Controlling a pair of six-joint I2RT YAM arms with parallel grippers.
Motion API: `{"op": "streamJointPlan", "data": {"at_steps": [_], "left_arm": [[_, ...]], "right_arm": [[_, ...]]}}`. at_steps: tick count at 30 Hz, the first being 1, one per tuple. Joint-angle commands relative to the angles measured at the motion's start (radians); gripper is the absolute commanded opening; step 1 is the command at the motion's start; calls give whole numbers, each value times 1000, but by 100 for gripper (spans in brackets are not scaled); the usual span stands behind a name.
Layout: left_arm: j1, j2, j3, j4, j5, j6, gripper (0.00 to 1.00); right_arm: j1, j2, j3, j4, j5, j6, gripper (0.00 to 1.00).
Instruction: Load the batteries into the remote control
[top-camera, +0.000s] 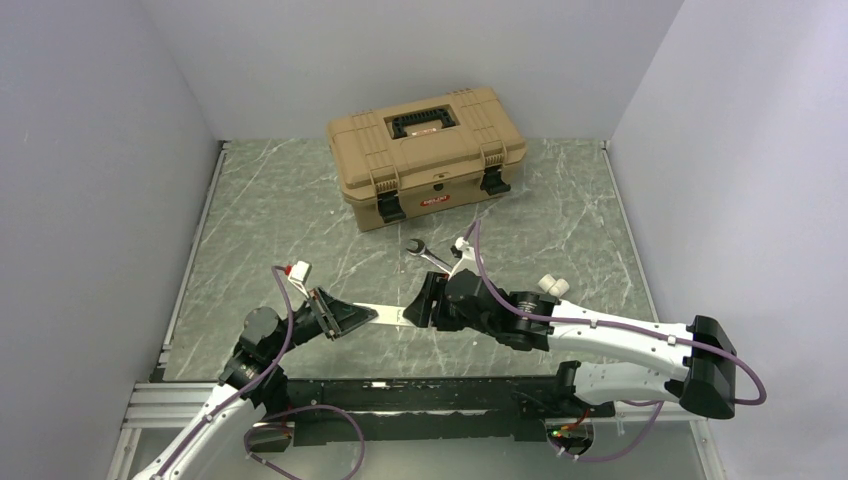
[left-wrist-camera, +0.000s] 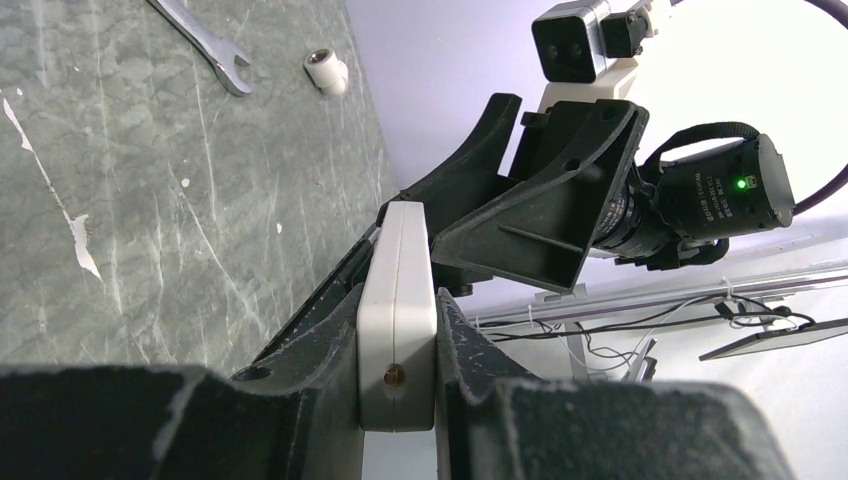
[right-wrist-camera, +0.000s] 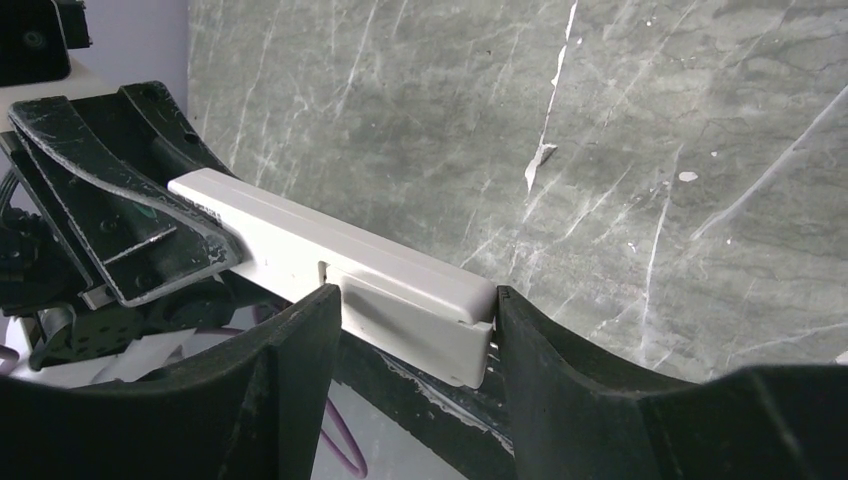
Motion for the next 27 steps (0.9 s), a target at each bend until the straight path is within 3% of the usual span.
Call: {"op": "streamJointPlan", "data": {"at_steps": [1,10,27], "left_arm": [[-4,-3,-62,72,15,-14,0],[-4,-12,-62,64,10,-14,0],[-5,-20,-70,85,12,-36,0]], "right_arm": [[3,-12,-1,15,15,-2,58],[4,-6,1,16,13,-3,51],[4,-33,0,-8,28,0,50]]}}
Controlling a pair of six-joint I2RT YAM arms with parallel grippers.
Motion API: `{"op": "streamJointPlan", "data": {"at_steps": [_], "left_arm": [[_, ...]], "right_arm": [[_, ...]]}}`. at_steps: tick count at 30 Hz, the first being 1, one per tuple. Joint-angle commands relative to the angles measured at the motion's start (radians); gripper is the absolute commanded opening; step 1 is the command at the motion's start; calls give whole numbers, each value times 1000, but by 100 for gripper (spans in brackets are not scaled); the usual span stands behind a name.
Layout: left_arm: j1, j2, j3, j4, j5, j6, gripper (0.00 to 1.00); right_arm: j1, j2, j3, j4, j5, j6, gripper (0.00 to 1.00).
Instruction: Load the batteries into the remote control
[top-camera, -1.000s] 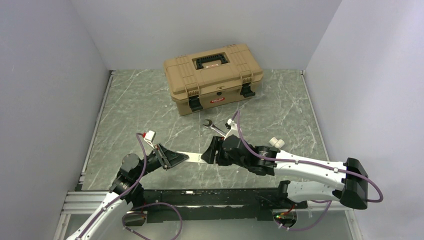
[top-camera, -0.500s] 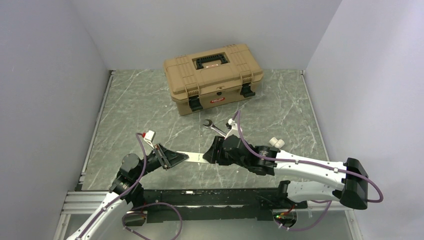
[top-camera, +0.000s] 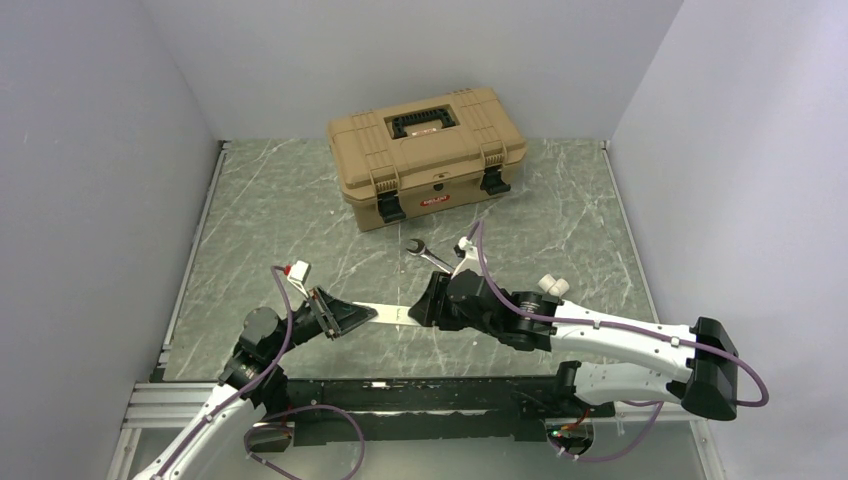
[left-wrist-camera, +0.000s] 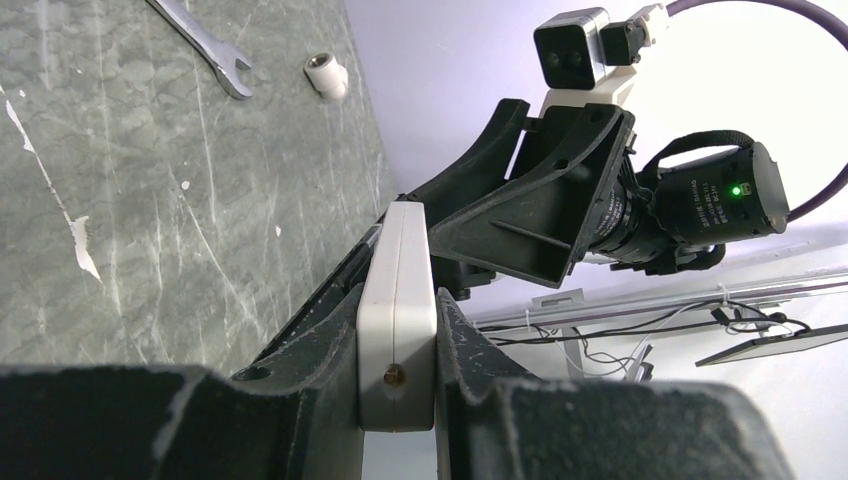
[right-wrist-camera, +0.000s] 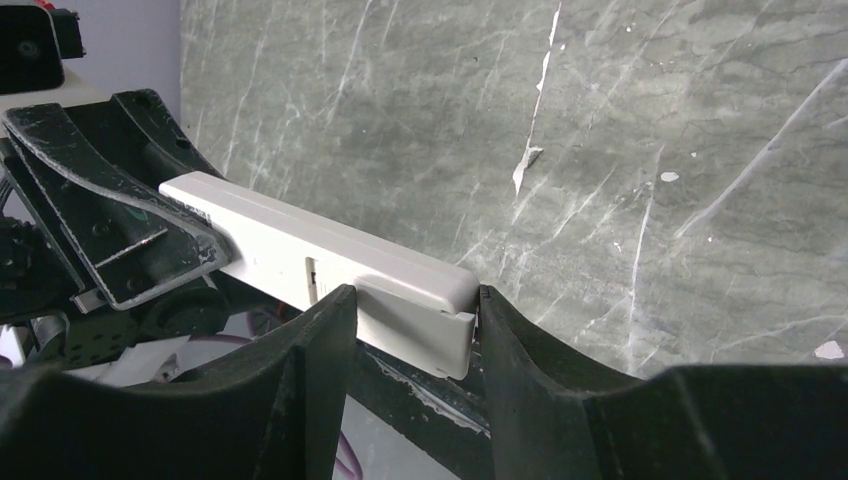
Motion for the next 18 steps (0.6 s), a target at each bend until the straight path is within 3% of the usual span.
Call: {"op": "streamJointPlan", "data": {"at_steps": [1,4,7,18], "left_arm": [[-4,-20,-68,81,20,-28,0],[-5,-23,-68,76,19,-27,0],[-4,-20,-71,85,19,-31,0],[-5,-10,-60,87,22,-26,0]], "right_arm": [[6,-25,-3,16,7,2,52],[6,-35,-13,25,5,8,62],[6,-36,-17,25,4,6,66],[5,-11,-17,39,-13,4,53]]}}
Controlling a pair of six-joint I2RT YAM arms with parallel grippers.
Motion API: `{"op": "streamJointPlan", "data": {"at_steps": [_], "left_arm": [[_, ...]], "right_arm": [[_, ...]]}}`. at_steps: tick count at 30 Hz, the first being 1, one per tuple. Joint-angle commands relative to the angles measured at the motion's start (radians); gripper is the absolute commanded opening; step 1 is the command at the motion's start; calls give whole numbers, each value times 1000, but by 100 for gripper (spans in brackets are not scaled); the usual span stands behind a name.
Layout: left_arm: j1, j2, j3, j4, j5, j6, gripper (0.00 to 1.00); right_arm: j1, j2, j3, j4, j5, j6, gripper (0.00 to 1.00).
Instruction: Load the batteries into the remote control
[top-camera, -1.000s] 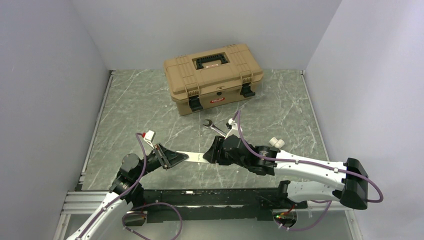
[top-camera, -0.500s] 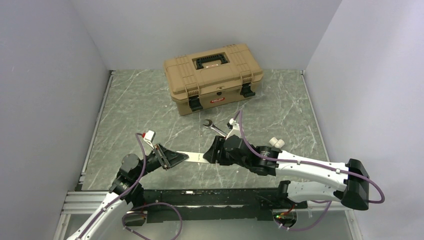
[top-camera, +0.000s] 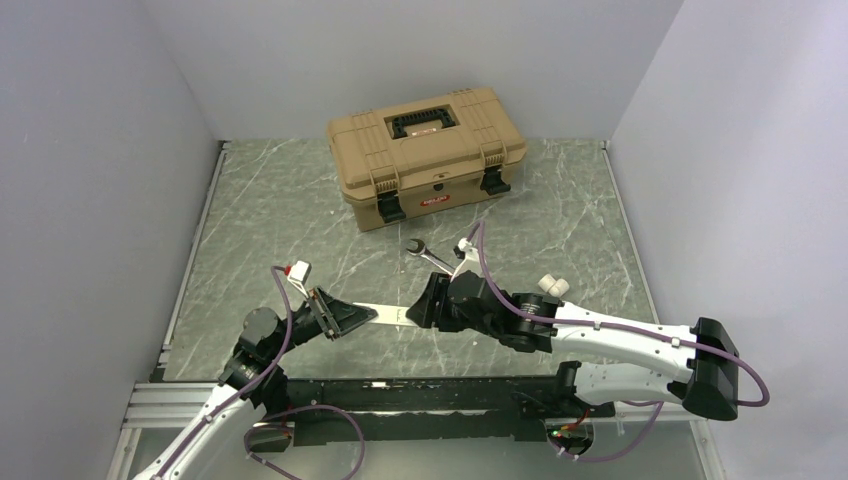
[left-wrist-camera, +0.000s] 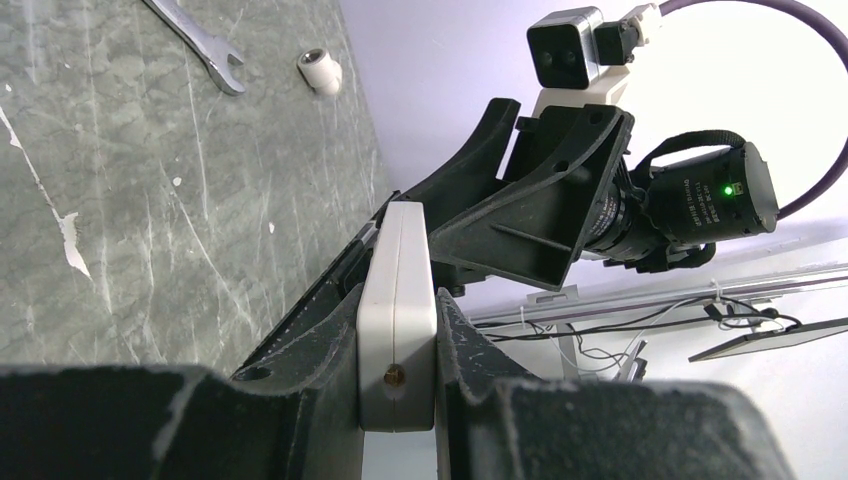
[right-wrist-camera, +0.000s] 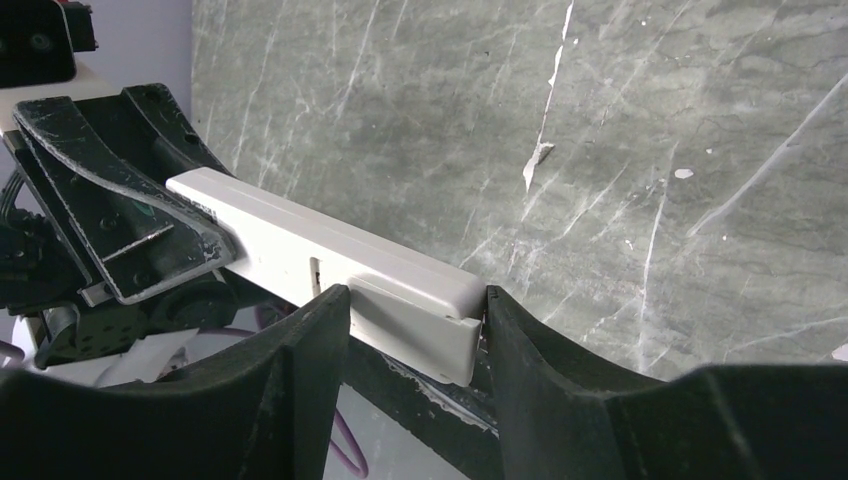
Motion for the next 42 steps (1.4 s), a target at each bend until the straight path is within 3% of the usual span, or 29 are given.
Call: {"op": "streamJointPlan", "data": {"at_steps": [1,14,24,30,38,42], "left_arm": [[-4,-3,-60,84,13,-13,0],[-5,-11,-57,77,12,-13,0],[-5,-1,-60,83,11,-13,0],[-5,-1,-58,81,7,-12,0],[-4,-14,-66,64,2,-8,0],[-5,-20,-57,33,-4,9,0]], "right_arm": [[4,-4,-5,19,-3,-3,52],[4,-24,-15,7,6,6,48],[4,-54,-19,-16,26,12,65],[3,-67,-9,-51,30,13,66],[4,-117,-1,-103,34,7,67],[3,-118,18,-133,30,-5,59]]}}
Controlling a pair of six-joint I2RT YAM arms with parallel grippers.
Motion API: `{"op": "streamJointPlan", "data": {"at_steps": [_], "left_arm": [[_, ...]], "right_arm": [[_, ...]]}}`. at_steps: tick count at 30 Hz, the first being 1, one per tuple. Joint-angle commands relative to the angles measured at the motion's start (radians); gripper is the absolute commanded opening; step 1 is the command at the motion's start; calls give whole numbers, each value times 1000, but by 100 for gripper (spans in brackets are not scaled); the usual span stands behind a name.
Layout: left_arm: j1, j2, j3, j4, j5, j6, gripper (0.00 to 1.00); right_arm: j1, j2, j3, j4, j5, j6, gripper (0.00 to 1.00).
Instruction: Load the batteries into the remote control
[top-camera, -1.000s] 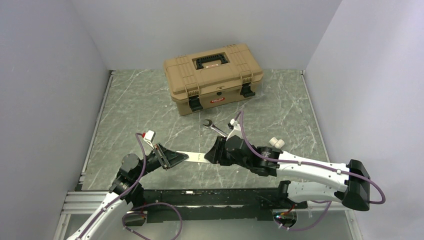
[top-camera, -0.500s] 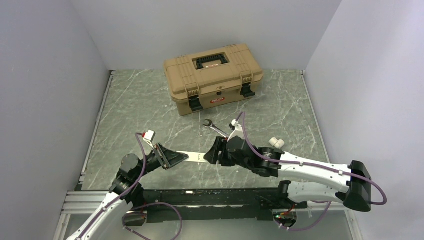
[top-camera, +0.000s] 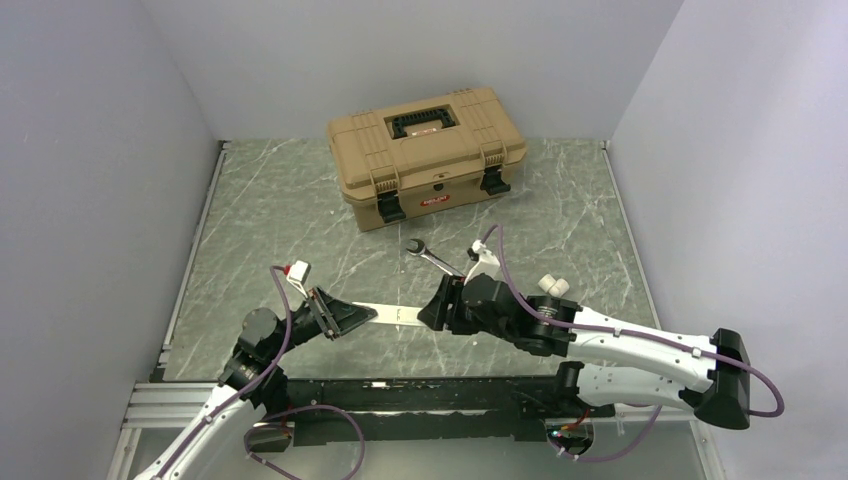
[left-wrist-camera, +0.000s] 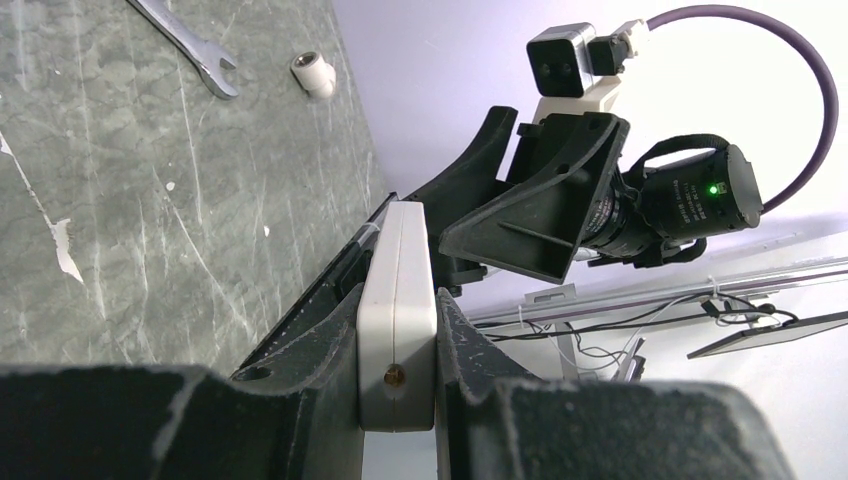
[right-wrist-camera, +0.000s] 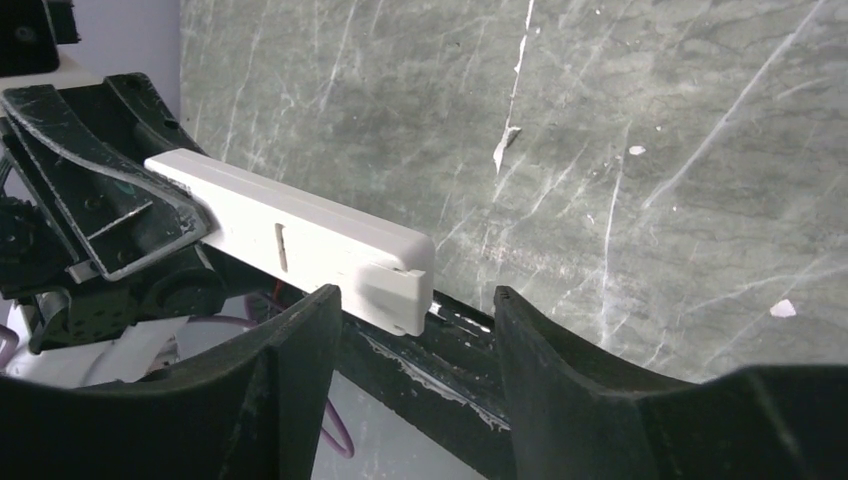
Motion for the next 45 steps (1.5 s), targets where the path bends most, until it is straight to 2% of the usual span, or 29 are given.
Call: {"op": "streamJointPlan", "data": {"at_steps": [1,6,13,45], "left_arm": [[-4,-16,-54,16,-4,17,0],[-4,-16,-43,-7,-15,35,0],[-4,-12,-39,-30,-18,52,0],[-4,2,-27,-23,-16,59,0]], "right_arm": [[4,-15,42,-49,16,-12,56],[4,-7,70,-67,10,-29,48],[4,22,92,-37,-2,-48,43],[3,97,87,-22,-36,-44,38]]}}
